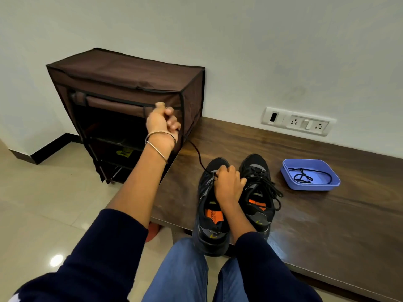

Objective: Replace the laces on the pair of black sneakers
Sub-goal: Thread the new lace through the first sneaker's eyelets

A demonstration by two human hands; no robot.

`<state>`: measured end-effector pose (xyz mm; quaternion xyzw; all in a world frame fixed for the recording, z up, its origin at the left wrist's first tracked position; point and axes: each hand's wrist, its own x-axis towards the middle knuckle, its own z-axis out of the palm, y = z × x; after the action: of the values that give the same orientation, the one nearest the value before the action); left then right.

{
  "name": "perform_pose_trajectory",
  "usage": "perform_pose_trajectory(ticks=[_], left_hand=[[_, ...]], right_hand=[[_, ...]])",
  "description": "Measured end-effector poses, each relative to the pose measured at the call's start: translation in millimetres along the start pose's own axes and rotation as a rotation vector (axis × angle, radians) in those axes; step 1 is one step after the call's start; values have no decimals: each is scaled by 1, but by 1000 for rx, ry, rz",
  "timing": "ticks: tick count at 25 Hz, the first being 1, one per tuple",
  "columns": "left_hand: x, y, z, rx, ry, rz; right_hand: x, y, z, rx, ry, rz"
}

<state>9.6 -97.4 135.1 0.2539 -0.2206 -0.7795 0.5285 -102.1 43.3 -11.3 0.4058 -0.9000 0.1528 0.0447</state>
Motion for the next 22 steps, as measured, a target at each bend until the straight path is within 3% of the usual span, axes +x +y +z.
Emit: perform_pose_trajectory(ticks=[4, 6, 8, 10, 14, 19, 22], left_hand=[[-9, -37, -30, 1128, -216, 337], [-16, -56, -37, 1633, -409, 335], [-26, -76, -33, 1987, -522, 333], [-36, -96, -26, 1997, -518, 368], [-34, -106, -31, 1782, -387, 340], [-26, -94, -52, 1829, -96, 337], [-28, -91, -47, 1804, -211, 361]], right_hand=[[37, 9, -40, 100, -389, -93], [52, 12, -70, 223, -518, -37], [58, 9, -97, 521, -507, 87], [55, 6, -113, 728, -423, 135], [45, 8, -118, 812, -417, 105], [57, 53, -141, 390, -405, 71], [60, 63, -149, 194, -315, 41]])
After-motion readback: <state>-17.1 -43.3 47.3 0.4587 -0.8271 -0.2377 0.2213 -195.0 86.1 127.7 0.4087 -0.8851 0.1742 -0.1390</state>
